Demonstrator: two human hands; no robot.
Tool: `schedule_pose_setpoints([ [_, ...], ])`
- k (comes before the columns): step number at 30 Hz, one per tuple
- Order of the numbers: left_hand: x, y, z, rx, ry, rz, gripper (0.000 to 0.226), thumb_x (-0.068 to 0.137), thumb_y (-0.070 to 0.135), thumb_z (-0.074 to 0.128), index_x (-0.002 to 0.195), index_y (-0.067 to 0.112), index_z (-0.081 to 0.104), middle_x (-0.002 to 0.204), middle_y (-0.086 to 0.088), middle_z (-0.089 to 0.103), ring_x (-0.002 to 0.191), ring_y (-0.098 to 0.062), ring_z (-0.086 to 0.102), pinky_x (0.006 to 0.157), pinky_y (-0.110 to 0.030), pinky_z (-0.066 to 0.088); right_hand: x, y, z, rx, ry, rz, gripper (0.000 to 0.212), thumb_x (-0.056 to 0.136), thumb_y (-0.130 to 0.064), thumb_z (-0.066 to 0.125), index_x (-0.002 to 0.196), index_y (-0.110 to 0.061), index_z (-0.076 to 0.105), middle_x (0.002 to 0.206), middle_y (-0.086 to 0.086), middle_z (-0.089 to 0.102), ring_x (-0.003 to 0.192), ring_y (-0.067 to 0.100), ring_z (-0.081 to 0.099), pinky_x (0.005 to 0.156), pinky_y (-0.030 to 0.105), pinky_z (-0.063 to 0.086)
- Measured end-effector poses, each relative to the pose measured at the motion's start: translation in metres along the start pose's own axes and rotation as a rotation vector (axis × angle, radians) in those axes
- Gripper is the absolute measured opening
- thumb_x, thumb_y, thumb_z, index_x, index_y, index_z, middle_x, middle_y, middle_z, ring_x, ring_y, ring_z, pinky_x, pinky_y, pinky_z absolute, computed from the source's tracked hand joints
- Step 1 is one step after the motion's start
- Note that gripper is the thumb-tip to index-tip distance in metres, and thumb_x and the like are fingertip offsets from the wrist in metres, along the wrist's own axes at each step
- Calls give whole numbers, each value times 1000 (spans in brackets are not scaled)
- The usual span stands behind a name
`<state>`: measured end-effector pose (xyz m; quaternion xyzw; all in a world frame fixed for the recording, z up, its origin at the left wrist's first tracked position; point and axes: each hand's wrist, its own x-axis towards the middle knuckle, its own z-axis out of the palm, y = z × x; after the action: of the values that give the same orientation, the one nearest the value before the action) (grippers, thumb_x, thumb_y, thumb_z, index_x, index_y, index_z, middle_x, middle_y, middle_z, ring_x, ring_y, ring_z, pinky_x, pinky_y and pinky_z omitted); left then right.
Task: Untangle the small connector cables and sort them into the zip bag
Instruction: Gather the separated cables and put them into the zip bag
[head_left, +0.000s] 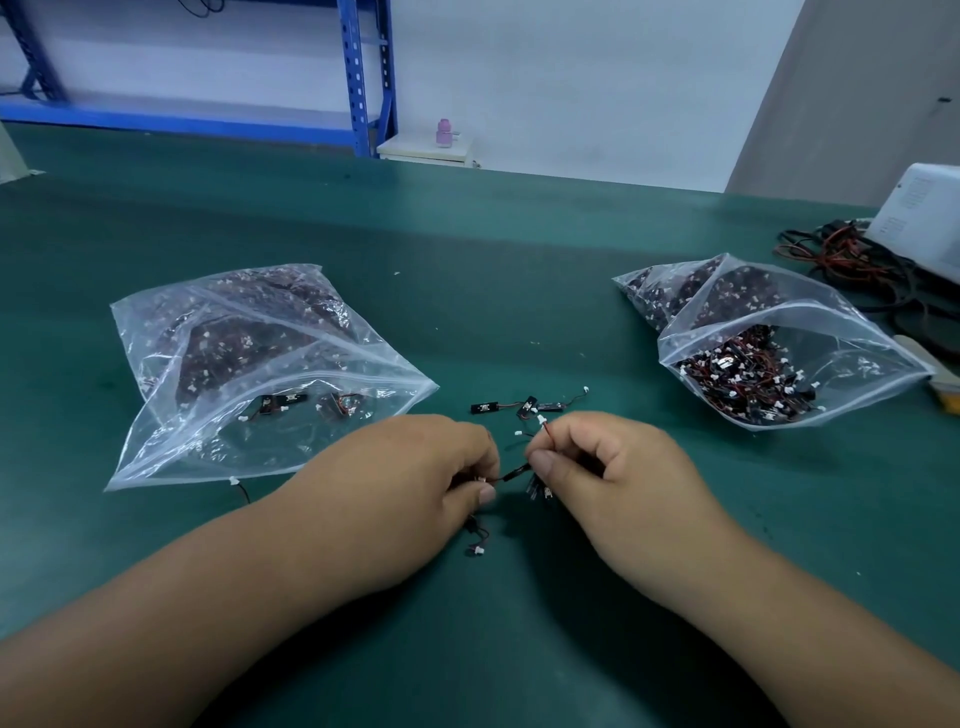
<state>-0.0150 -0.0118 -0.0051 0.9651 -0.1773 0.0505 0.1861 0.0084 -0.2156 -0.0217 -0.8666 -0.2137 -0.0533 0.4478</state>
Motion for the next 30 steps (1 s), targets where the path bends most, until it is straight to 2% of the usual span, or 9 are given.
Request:
schedule_pose_setpoints([
  [6,-2,-8,-1,13,-59,-4,37,85,58,59,118,50,43,95,27,51,95,6,48,79,-12,39,3,3,-12,7,33,47,15,94,-21,60,79,-25,60,61,-4,53,53,3,41,50,22,37],
  [10,-3,-9,-4,27,-90,17,18,85,53,60,98,43,53,94,24,49,90,7,49,78,-15,41,4,4,-17,45,29,104,14,90,-30,51,81,-22,58,67,0,60,59,24,53,55,41,46],
  [12,-2,-8,-5,26,-100,13,13,86,50,61,92,41,55,94,23,50,90,6,49,79,-15,42,4,5,-15,40,18,102,15,89,-30,51,81,-22,58,70,2,63,64,30,58,58,44,48],
  [16,-1,-7,-4,31,-97,2,9,89,47,59,92,38,56,93,22,50,91,4,49,81,-18,43,4,7,-12,-1,15,42,14,92,-21,64,82,-30,64,65,-5,61,55,14,54,54,33,48],
  [19,1,-7,-2,59,-52,-11,9,92,46,55,92,37,55,91,20,50,88,3,49,78,-19,41,5,6,-12,18,-11,17,19,90,-16,70,83,-33,70,69,-14,64,59,3,54,56,16,45],
  [21,2,-5,-1,57,-18,-18,10,93,46,53,92,36,54,89,19,51,86,1,49,77,-22,43,6,5,-13,66,-24,22,20,89,-13,71,86,-32,71,69,-14,64,59,-1,54,57,10,43],
  [23,2,-2,1,45,-4,-13,10,94,45,52,91,35,54,88,18,51,86,-1,49,77,-24,43,5,3,-13,102,-46,30,19,88,-13,72,87,-31,70,68,-14,64,58,-2,53,58,13,45],
  [26,1,0,1,16,42,6,10,94,43,50,90,35,52,88,17,51,86,-3,48,77,-24,42,6,1,-12,136,-78,53,19,86,-12,74,88,-30,70,68,-7,64,58,1,53,62,26,50],
  [30,1,0,-2,-45,85,20,12,93,43,45,86,34,49,87,16,51,88,-3,45,79,-24,38,7,-1,-17,199,-95,73,15,82,-10,79,85,-24,71,66,2,61,58,7,51,59,24,47],
])
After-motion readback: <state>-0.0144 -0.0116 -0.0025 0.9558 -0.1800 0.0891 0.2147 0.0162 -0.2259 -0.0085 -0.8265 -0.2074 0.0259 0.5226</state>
